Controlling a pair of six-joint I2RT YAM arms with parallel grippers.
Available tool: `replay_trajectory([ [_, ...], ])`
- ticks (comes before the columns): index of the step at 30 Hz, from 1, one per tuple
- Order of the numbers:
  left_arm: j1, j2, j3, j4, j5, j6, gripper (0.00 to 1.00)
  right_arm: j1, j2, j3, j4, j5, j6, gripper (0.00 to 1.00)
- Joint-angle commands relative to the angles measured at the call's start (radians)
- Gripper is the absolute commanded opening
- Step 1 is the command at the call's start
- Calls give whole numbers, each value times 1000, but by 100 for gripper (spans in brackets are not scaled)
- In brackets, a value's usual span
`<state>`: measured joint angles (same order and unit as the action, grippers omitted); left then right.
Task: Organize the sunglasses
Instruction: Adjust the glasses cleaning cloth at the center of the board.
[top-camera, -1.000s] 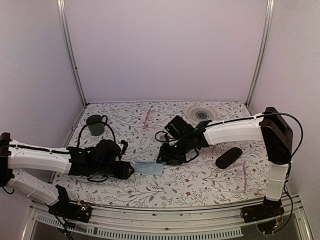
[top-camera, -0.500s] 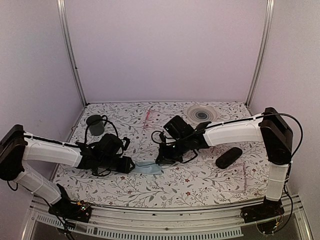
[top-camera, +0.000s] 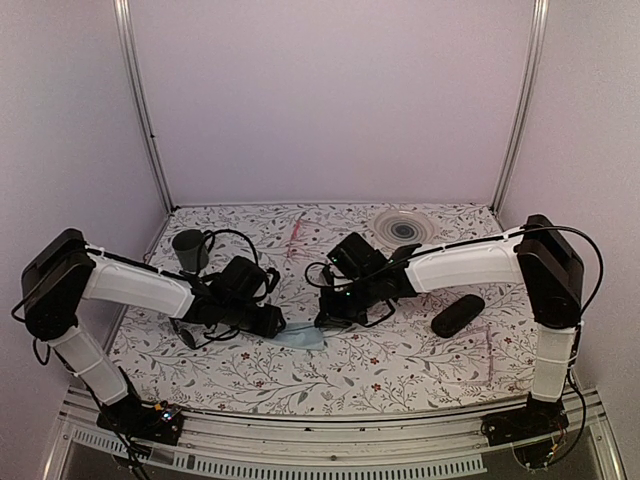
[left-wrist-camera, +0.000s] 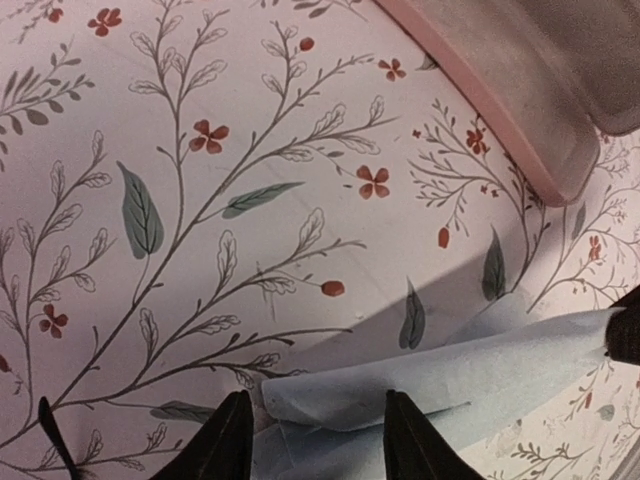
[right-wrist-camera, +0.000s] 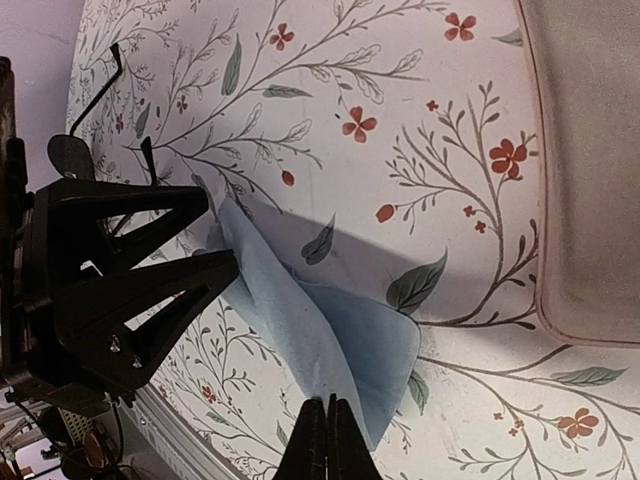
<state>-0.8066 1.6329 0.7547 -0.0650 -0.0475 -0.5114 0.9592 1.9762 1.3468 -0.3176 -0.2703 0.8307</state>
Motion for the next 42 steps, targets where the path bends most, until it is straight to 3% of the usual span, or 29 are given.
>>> replay_trajectory([
  [1,15,14,18,-13,22,14,50,-10,26,15,-12,17,1,1],
  [6,13,-2,-14,-11,43,-2,60,-18,38,24,-13,13,-2,1],
  [9,12,11,-27,10,40,-1,59,-21,44,31,-14,10,-6,1],
  [20,11,74,36,-10,-5,10,37,-22,52,35,-20,2,-13,0],
  [28,-3,44,56,-46,-16,11,1,-20,59,46,-19,-3,-14,0],
  [42,4,-88,137,-153,-40,-38,0,-21,37,113,-27,-13,-44,0],
])
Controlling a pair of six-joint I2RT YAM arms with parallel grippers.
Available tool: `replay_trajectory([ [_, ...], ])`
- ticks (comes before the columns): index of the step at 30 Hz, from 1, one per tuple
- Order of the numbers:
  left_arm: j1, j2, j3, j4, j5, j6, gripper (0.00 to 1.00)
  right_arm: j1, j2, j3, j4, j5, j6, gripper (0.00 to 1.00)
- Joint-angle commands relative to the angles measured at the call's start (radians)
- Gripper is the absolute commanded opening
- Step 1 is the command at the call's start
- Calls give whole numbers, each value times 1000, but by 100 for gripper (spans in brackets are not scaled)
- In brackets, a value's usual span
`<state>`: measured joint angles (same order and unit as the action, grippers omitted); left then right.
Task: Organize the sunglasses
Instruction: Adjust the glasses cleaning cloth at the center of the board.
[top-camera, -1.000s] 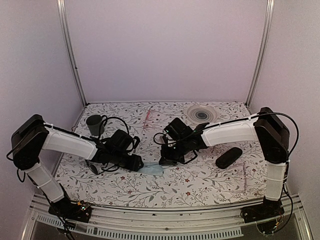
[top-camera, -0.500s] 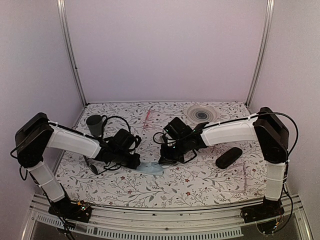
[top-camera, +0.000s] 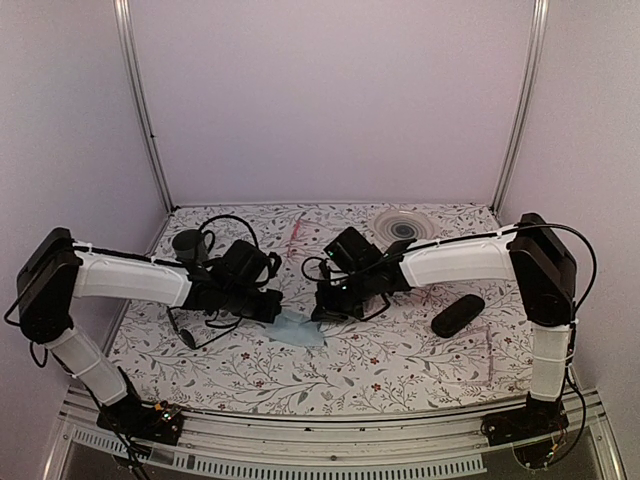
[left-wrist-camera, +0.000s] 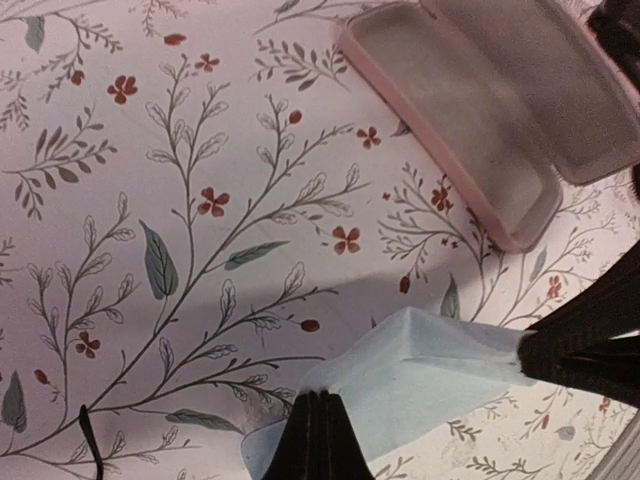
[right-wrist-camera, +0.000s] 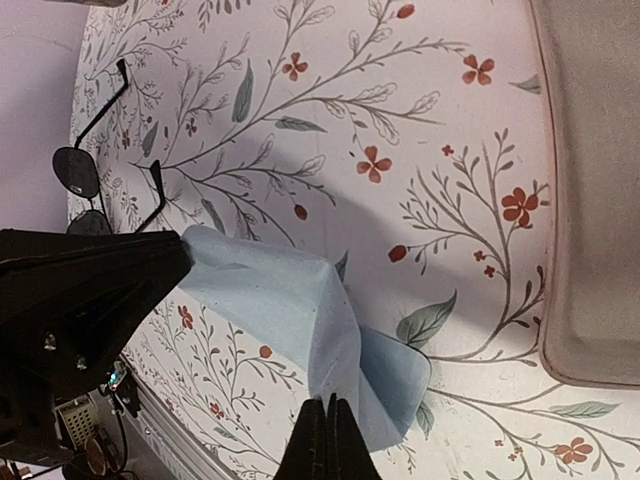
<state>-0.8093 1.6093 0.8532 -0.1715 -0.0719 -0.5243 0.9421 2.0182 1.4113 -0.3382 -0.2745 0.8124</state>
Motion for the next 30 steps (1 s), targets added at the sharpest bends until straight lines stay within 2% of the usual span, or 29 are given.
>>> replay_trajectory([
  [1,10,-73,42,-53,-15,-31,0,-5,-4,58,-9,-7,-32,0],
  [8,70,-151,82,-103,22,-63,0,-19,-14,124,-37,10,-73,0],
  [14,96,-262,50,-102,103,-101,0,-23,-53,136,-35,7,-143,0],
  [21,97,-388,-166,8,168,-181,0,2,-73,40,24,-99,-228,0],
  [30,63,-453,-387,90,272,-321,0,105,-13,24,1,-157,-273,0],
])
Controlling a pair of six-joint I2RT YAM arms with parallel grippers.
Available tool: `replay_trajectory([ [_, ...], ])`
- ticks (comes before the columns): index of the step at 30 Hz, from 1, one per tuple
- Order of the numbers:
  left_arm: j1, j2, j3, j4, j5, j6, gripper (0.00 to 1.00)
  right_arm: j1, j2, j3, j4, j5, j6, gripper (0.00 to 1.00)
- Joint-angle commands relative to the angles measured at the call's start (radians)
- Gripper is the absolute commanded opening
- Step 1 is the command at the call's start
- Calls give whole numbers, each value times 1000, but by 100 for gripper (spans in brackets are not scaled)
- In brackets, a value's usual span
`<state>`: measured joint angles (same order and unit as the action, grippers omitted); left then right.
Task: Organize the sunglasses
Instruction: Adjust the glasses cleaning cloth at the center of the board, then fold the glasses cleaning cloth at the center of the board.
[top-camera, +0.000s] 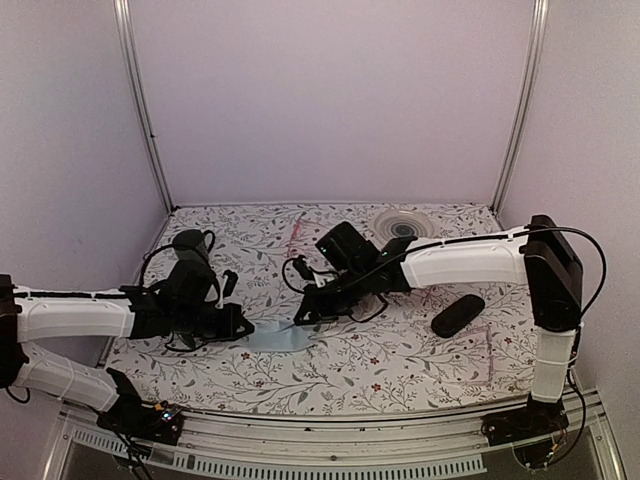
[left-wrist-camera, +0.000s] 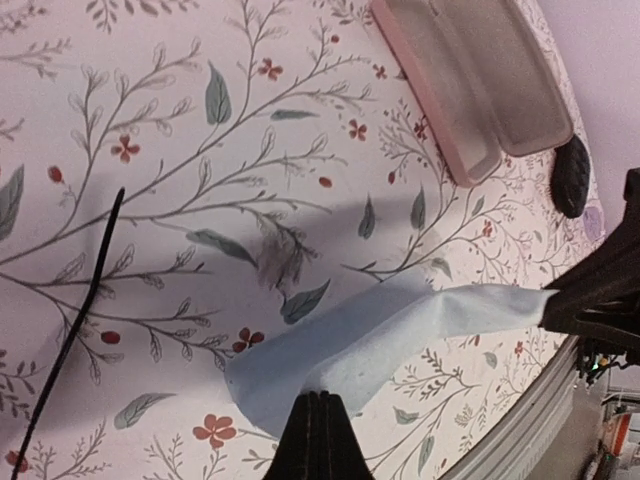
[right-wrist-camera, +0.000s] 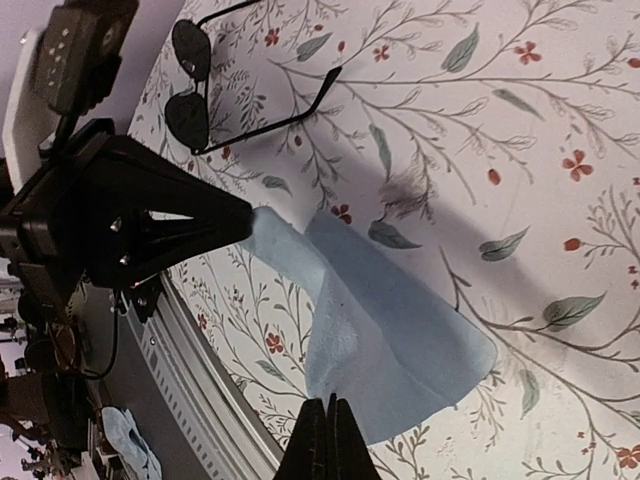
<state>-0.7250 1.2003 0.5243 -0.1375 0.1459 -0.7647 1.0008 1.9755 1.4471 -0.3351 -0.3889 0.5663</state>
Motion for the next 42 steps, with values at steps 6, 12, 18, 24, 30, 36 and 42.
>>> replay_trajectory([
  [6,-102,-141,-153,47,66,-187,0,108,37,-36,3,-60,19,0],
  [12,-180,-173,-189,45,45,-252,0,159,37,-96,5,-57,66,0],
  [18,-214,-168,-206,35,2,-292,0,166,20,-166,8,-13,118,0],
  [24,-214,-122,-177,-10,-36,-287,0,165,29,-167,8,14,146,0],
  [30,-212,-83,-146,-53,-89,-279,0,155,36,-155,8,42,170,0],
  [36,-207,-61,-125,-60,-113,-272,0,142,48,-125,5,52,167,0],
  [42,-196,-18,-103,-60,-122,-259,0,125,56,-116,0,84,168,0],
])
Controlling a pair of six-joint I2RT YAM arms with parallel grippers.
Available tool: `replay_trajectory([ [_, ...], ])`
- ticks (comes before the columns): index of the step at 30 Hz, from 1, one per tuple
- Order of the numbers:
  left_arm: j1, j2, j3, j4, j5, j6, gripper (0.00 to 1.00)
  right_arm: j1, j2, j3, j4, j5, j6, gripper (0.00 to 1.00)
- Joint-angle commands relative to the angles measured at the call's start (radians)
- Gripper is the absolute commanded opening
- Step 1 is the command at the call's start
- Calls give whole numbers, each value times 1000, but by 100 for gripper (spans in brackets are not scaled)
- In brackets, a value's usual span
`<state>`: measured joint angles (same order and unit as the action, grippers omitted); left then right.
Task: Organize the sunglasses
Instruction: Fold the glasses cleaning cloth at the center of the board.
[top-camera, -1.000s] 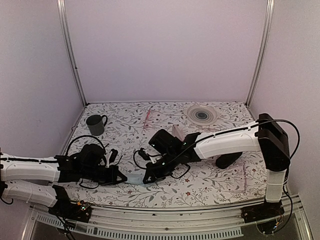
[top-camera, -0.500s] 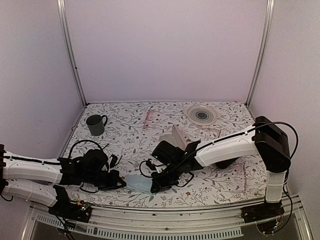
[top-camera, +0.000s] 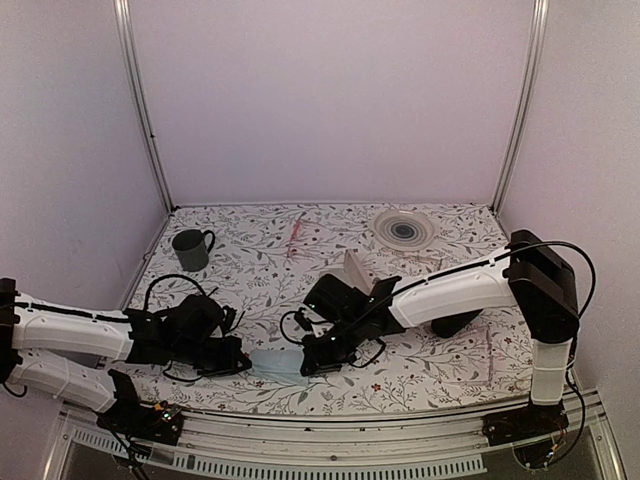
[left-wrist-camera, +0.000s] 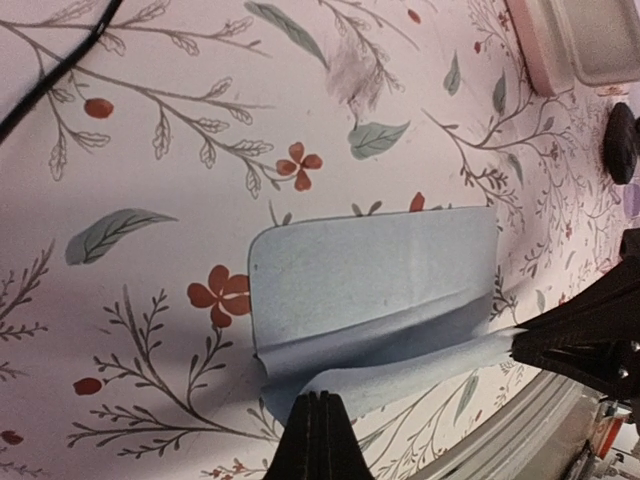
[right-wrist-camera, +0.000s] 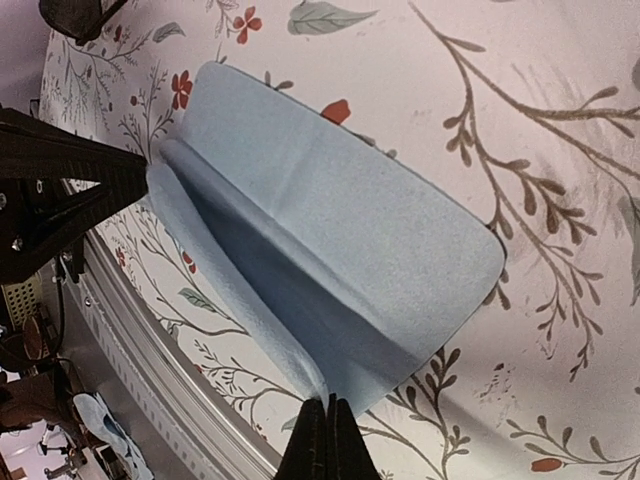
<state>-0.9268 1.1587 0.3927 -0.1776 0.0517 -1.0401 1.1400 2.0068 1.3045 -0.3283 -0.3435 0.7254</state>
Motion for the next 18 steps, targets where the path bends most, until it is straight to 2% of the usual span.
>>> replay_trajectory([
  [1,8,28,32,-22,-31,19,0,-16,25,27,-8,40,10,0],
  [18,30,74,57,-38,-61,35,0,-40,62,66,-21,61,-10,0],
])
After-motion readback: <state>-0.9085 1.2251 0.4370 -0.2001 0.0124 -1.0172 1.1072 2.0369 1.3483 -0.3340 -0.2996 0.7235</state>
